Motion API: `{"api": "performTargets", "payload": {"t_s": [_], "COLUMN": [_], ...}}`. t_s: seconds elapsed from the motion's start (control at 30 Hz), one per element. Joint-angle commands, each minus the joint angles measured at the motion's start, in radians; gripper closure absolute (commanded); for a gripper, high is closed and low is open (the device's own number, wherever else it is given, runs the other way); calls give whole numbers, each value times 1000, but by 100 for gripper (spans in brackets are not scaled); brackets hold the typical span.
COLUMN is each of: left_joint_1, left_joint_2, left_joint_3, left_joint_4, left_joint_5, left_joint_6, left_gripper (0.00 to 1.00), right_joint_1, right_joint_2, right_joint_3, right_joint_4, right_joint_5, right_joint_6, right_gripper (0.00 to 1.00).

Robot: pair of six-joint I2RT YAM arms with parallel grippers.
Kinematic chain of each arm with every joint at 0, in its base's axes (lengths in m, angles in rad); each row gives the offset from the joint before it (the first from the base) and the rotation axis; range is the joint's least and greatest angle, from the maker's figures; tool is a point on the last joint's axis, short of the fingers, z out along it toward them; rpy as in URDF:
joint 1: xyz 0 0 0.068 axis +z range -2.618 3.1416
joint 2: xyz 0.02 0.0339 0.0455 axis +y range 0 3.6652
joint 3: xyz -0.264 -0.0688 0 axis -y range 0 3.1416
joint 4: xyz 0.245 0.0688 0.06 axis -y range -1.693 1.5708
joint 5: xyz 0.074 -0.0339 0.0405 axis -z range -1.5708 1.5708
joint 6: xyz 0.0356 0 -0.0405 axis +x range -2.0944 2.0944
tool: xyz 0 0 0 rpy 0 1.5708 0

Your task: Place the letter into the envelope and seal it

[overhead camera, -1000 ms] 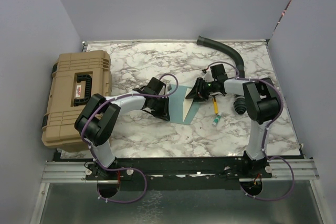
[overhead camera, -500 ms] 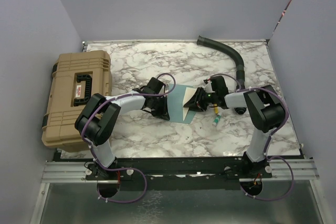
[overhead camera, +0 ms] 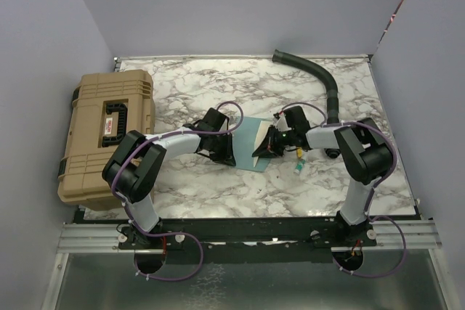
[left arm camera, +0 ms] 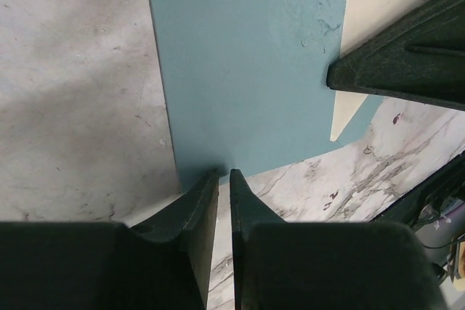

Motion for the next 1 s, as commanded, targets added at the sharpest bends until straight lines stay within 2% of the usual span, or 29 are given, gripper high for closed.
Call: {"api": "performTargets", "payload": {"t_s": [0.0, 0.1, 0.2, 0.27, 0.43, 0.8, 0.97], "left_joint_1": [19, 22, 22, 23, 22, 38, 44], "left_joint_2": [50, 50, 55, 59, 64, 78, 93], "left_joint_3": [-47, -49, -41, -34, -23, 10, 30], "left_joint_4": [-102, -103, -103, -103, -105, -177, -191], "left_joint_5": [-205, -186, -180, -181, -174, -210, -228], "left_joint_6": [108, 106, 101, 102, 108, 166, 186], "left_gripper": [83, 83, 83, 83, 83, 83, 83], "right_joint_1": [-24, -28, -27, -27, -27, -64, -66], "right_joint_2": [28, 35, 40, 51, 81, 101, 104], "right_joint_3": [57, 52, 34, 37, 59, 155, 169], "right_joint_4": [-163, -134, -36, -16, -23, -352, -376], "right_joint_5": [-22, -72, -137, -160, -172, -154, -151], "right_joint_6": [-164, -181, -155, -156, -173, -359, -380], "right_gripper": [95, 84, 81, 83, 99, 100, 100]}}
